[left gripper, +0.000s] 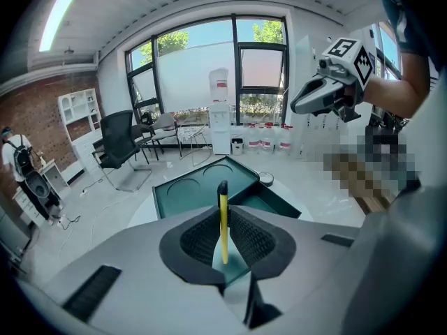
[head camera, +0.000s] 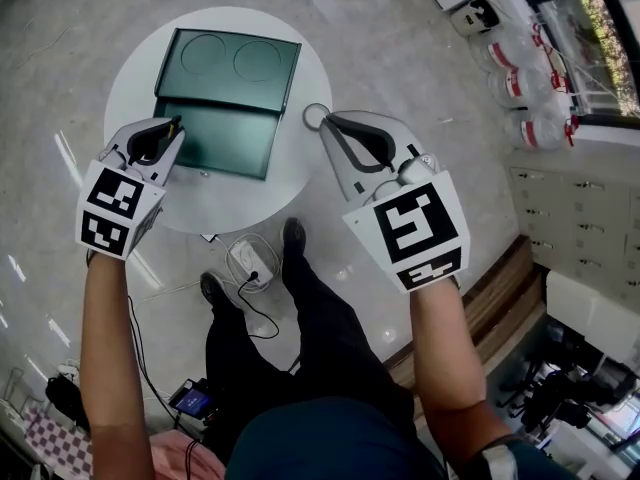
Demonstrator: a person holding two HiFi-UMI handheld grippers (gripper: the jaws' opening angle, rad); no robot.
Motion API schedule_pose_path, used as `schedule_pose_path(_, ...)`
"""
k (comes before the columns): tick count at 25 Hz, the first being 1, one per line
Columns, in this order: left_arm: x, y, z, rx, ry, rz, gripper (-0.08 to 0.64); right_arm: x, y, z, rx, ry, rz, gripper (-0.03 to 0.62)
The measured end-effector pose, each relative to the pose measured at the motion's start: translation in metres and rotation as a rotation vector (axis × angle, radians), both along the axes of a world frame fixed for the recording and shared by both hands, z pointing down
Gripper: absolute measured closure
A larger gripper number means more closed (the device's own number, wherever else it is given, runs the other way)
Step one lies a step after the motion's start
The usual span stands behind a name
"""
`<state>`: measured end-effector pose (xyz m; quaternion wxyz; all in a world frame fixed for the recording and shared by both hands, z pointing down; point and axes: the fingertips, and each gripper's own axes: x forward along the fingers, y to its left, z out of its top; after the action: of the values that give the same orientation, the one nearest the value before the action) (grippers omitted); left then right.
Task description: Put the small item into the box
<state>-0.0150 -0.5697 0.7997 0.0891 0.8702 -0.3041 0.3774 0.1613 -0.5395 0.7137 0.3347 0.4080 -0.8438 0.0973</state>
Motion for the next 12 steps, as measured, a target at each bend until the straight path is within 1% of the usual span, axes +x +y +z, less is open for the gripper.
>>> schedule_pose_path(3,0.000,0.003,0.006,-0.008,-0.002,0.000,0.506,0.000,0.004,0.002,0.002,0.003,0.002,0.555)
schedule_pose_path(9,-0.003,0.020,0.006,-0.049,0.006,0.010,0.505,-0.007,0.016,-0.008,0.011,0.009,0.007,0.554)
schedule_pose_path(12,-0.001,0.027,0.001,-0.051,0.013,0.016,0.482,-0.009,0.022,-0.016,0.021,0.012,0.009,0.555)
